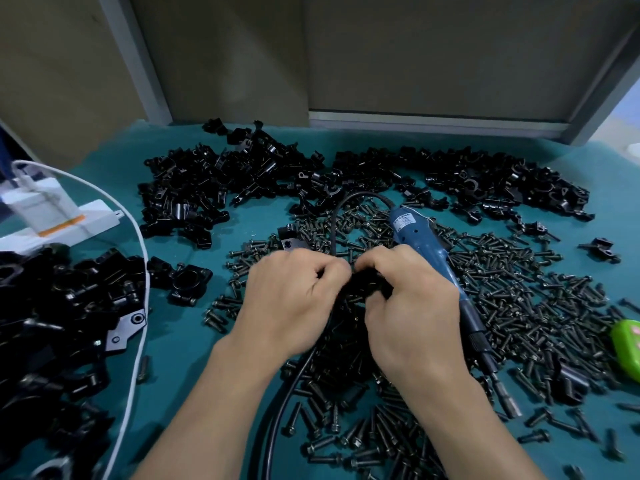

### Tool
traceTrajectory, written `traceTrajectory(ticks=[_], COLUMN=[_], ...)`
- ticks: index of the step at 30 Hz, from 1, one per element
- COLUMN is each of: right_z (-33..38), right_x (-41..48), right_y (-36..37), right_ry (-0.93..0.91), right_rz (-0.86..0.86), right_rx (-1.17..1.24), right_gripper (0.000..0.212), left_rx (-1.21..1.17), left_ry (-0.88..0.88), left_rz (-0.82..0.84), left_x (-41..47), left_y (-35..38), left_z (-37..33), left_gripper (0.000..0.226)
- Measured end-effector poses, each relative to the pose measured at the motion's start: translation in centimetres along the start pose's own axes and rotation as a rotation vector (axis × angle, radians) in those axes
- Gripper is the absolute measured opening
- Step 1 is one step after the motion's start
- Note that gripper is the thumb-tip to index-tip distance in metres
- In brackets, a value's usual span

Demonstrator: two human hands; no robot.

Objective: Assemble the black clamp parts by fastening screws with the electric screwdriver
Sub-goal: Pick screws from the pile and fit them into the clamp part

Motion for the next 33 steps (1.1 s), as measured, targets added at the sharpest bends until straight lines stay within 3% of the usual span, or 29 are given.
traceTrajectory(ticks=[3,7,11,14,17,21,24,27,29,33], right_z=[0.3,0.7,0.1,-0.3,-0.1,-0.3,-0.5,-0.8,-0.8,-0.2], right_x=[0.4,1.3,1.2,0.9,0.5,0.3,0.2,-0.1,0.1,2.8], right_y=[0.0,-0.1,-0.7,-0.4,0.1,0.9,1.4,1.2,1.2,2.5], right_ry=[0.049,0.104,0.145,0.165,0.197,0.184,0.117,0.149,0.186,0.227], right_rz=[0.119,0.381,0.484,0.454,0.43,0.455,0.51,0.517,0.473,0.292], right_rx=[-0.074,-0.262,-0.305,-0.249,-0.157,-0.116,-0.177,0.039,0.163,0.144], right_gripper=[0.034,0.011,0.007,0.009,0.01,0.009,0.016,0.019,0.015,0.016], left_rx=[0.123,0.218,0.216,0.148,0.012,-0.129,-0.029,0.055,-0.069,-0.397], left_ry=[-0.078,0.152,0.246,0.213,0.055,-0.059,-0.045,0.009,-0.054,-0.315], left_rz=[-0.122,-0.451,-0.511,-0.397,-0.228,-0.188,-0.264,-0.386,-0.428,-0.555], left_x=[-0.1,-1.1,-1.3,-0.8,0.0,0.1,0.0,-0.1,0.1,0.8], left_y=[0.4,0.2,0.8,1.1,1.3,1.4,1.3,0.8,0.2,-2.2], left_z=[0.1,-1.6,-1.7,-1.1,0.4,1.6,1.3,1.0,1.2,2.2], left_gripper=[0.055,0.053,0.053,0.054,0.061,0.063,0.058,0.052,0.042,0.039])
Point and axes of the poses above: each hand's wrist, its own x-axis towards the middle knuckle, its own y-axis out of the palm, z = x × y, the point moved 3 cm from there along x, towards the middle knuckle, and after that the axes turned 13 degrees about -y, right-handed, at the moved point
